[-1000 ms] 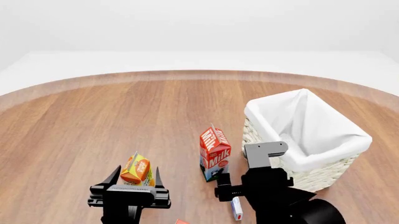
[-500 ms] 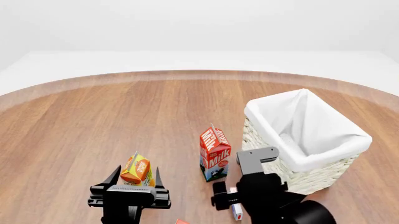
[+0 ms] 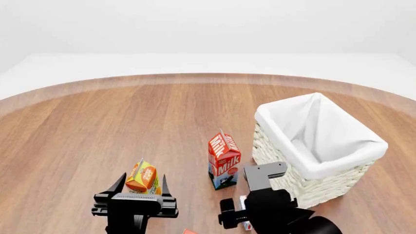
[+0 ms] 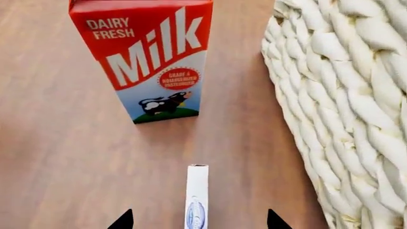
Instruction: Pick up the cream cheese box and the butter, and put them in the basket.
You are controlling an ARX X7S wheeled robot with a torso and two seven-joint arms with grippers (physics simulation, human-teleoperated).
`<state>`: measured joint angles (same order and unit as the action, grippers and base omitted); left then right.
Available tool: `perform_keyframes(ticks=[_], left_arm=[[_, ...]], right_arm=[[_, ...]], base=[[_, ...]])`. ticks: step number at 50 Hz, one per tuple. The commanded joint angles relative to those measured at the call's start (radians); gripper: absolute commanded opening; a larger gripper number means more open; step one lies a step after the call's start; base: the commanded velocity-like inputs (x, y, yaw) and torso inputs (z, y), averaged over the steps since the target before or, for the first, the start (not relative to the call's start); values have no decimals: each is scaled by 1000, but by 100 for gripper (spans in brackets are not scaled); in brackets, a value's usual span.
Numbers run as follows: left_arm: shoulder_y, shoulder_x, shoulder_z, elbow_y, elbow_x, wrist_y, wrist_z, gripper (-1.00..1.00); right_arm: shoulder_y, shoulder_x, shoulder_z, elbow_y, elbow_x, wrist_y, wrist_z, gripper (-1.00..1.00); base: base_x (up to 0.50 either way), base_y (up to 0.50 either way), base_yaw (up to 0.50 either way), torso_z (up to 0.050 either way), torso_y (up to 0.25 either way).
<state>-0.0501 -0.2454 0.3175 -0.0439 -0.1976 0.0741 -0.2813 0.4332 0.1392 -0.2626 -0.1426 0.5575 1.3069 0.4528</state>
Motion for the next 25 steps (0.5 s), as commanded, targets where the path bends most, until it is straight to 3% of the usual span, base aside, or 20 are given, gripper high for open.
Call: perform_keyframes(ticks=[1,25], left_arm=[[1,-4,5,3,-3,1,-4,100],[-5,-9,14,-2,-10,4,-10,100]], right_arm=[[-22,-2,-15,15,2,-20,5,100],[-33,11,-61,67,-7,-68,-1,100]], base=[[0,0,0,0,0],[0,0,0,0,0]])
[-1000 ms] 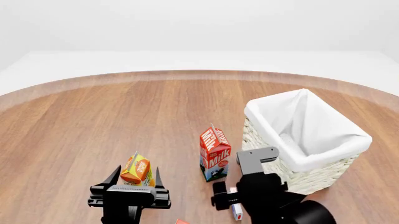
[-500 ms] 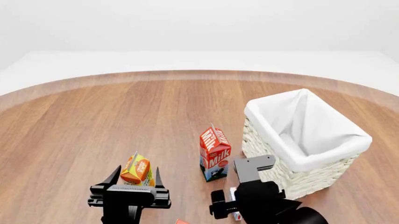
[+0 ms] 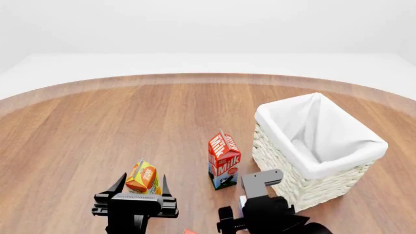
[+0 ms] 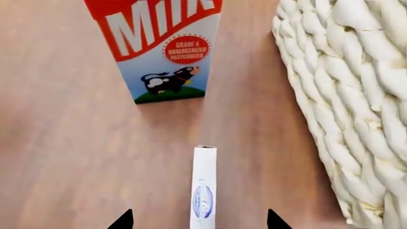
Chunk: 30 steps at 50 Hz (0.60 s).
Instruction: Pick up the cream cheese box and the butter, and put them in the basket.
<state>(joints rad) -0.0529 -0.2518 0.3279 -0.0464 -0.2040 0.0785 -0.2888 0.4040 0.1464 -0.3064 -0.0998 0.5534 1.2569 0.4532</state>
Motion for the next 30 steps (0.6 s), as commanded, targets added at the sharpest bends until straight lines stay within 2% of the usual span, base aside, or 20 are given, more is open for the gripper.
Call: perform_keyframes(ticks=[1,30], left_arm=[[-1,-4,4,6,-4,-4,-4,100],[-2,-11,14,0,-13,3,-11,100]], right_arm=[[-4,4,-19,27,-4,-21,-1,100],[1,3,-43,93,-6,-71,-3,100]], base=[[0,0,0,0,0],[0,0,0,0,0]])
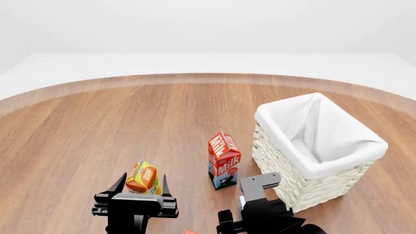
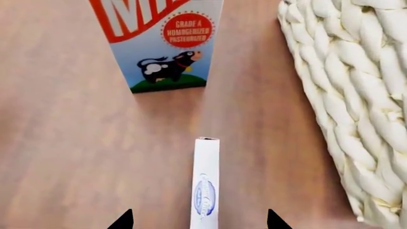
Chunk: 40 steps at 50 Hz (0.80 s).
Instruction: Pick up the cream cheese box and the butter, and put them in the basket.
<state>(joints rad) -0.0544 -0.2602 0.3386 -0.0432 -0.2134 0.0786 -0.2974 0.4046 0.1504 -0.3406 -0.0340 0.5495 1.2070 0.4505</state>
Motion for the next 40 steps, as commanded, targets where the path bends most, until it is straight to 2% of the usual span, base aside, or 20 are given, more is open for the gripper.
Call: perform_keyframes(ticks=[1,40], left_arm=[[1,-4,4,3,-4,0,-3,100],[-4,-12,17,1,-14,3,-13,100]], right_arm=[[1,-2,-10,29,-3,-22,0,100],[7,3,-37,90,3,-72,2,100]], base=[[0,0,0,0,0],[0,0,0,0,0]])
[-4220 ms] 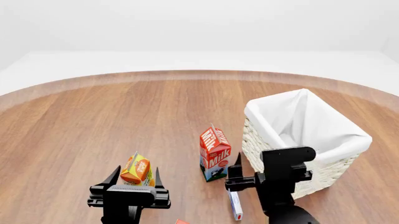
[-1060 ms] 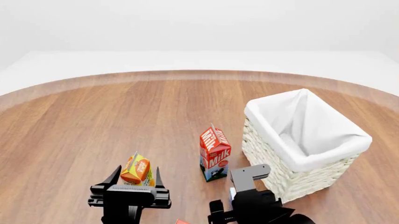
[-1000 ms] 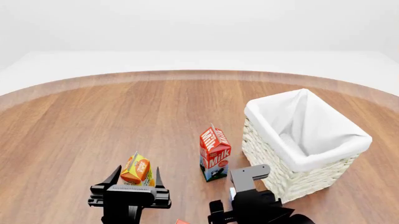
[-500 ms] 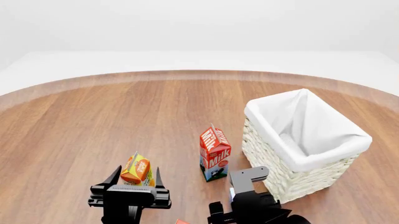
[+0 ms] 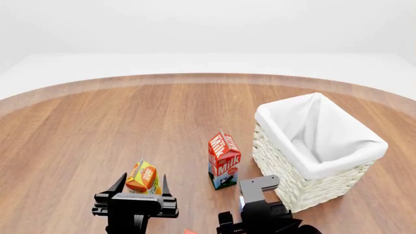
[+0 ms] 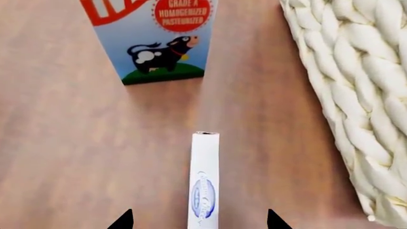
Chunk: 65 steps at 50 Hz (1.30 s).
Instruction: Pick up the cream cheese box and the butter, and put them in the basket.
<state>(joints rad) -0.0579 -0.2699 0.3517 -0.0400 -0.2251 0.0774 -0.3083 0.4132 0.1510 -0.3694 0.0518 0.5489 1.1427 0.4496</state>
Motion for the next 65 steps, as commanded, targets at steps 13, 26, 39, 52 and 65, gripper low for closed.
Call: perform_keyframes(ticks=[13,26,39,52,65], left_arm=[[-2,-5,8,-3,-4,4,-5,100],[-2,-6,11,-13,-7,15,-6,100],[-5,-9,15,-6,-12,7,-10,100],[-4,-13,18,-1,-15,6,-15,100],[-7,-14,22,-8,-17,10,-18,100]], right_arm=[[0,12,-15,-16,11,-2,11,-100],[-8,20,6,-94,40,36,42,-100],[-14,29,56,-209,84,98,92,-100],[-21,27,121,-403,165,215,161,-100],[-3,1,220,-563,274,351,236,-100]], base=[[0,0,0,0,0],[0,0,0,0,1],[0,0,0,0,0],[0,0,0,0,1],[0,0,0,0,0]])
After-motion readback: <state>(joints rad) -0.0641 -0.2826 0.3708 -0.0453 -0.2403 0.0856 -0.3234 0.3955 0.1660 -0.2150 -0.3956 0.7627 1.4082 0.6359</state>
